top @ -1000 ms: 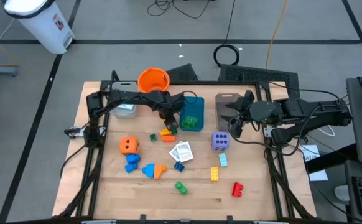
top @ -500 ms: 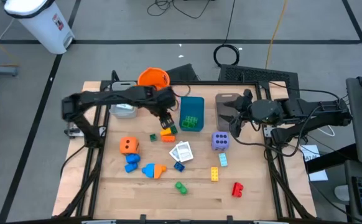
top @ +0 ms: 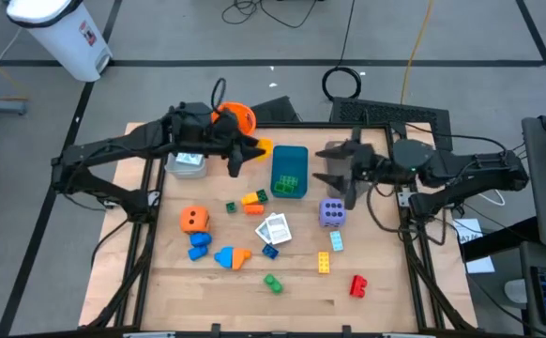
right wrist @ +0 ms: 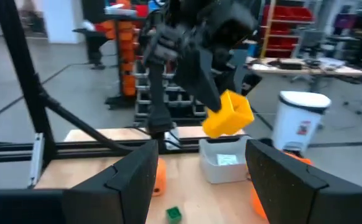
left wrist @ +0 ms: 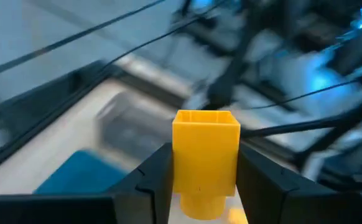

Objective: Pick & Place Toys
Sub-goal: Put the yellow game piece into the blue bin

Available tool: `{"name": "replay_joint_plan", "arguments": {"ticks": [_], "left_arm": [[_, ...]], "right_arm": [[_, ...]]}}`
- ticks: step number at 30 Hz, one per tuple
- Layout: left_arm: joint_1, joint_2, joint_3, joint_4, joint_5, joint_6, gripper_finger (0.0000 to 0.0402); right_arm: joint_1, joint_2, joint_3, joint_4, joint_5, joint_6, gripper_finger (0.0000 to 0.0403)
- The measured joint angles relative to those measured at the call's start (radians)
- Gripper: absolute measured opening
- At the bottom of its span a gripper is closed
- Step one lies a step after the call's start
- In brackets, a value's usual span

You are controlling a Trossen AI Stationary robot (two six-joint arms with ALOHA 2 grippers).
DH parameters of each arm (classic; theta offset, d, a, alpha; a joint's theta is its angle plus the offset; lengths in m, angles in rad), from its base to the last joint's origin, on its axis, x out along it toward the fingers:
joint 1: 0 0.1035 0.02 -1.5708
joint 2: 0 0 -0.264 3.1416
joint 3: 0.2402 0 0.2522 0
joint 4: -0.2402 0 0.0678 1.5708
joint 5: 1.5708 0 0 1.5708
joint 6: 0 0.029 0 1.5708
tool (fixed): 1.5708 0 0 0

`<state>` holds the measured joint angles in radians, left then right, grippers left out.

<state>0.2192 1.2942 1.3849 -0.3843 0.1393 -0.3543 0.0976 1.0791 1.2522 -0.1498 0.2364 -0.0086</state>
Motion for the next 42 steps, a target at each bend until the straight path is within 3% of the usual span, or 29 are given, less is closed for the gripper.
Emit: {"name": "replay_joint_plan", "arguments": {"ticks": [8,14,21,27,35,42], "left_arm": [[-0.054,0.030,0.000,0.098,0.150,-0.036,0.0150],[-0.085,0.080,0.000,0.096,0.263,-0.084,0.0151],[-0.111,0.150,0.000,0.096,0.302,-0.100,0.0164],[-0.108,0.184,0.000,0.106,0.355,-0.120,0.0145],[-0.108,0.205,0.000,0.107,0.395,-0.153,0.0178],[-0.107,0.237,0.000,0.177,0.428,-0.174,0.0139]], "right_arm": [[-0.105,0.130,0.000,0.033,-0.341,0.056,0.0238],[-0.107,0.143,0.000,0.056,-0.346,0.010,0.0238],[-0.096,0.126,0.000,0.027,-0.440,-0.026,0.0234],[-0.061,0.122,0.000,-0.092,-0.450,-0.089,0.0204],[-0.050,0.137,0.000,-0.103,-0.438,-0.122,0.0172],[-0.043,0.163,0.000,-0.115,-0.397,-0.142,0.0167]]}}
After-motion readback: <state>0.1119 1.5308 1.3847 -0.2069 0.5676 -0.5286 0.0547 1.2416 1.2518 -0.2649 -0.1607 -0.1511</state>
